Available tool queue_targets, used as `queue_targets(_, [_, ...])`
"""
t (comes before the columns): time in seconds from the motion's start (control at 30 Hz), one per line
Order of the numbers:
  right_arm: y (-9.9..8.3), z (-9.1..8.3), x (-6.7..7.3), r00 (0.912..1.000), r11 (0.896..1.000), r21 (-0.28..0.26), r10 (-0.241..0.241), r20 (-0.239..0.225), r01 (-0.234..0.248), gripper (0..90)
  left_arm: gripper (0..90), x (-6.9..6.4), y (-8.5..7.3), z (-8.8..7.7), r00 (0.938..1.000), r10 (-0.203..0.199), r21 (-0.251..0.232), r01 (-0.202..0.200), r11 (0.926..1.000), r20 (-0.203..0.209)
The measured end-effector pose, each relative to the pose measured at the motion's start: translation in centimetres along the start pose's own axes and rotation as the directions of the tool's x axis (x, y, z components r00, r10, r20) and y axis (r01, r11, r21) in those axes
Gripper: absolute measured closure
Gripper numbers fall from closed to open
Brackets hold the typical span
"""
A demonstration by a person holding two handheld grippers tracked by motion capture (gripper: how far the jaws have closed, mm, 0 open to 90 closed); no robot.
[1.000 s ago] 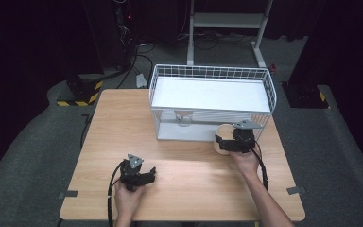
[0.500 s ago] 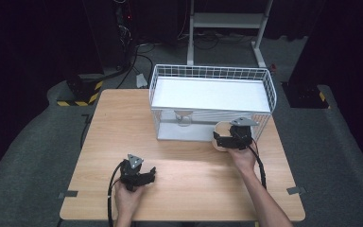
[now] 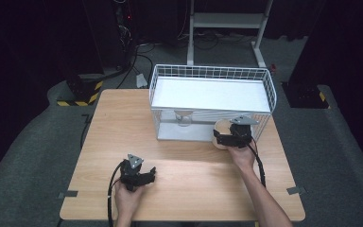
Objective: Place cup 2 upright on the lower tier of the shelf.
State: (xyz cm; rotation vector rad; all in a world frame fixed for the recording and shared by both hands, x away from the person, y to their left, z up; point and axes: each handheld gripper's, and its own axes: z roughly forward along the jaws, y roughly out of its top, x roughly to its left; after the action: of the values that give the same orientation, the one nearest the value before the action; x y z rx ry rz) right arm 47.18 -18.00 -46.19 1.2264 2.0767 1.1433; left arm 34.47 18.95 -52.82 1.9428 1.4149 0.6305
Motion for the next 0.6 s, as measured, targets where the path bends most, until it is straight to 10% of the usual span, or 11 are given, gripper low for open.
queue_targets(0.6, [0.57,0.99,-0.63,0.9996,1.000,-0.009,0.008,0.026,-0.008,10.0,18.4,0.00,0.00,0.00,1.0000,0.001,0.000,-0.001,1.0000,0.000])
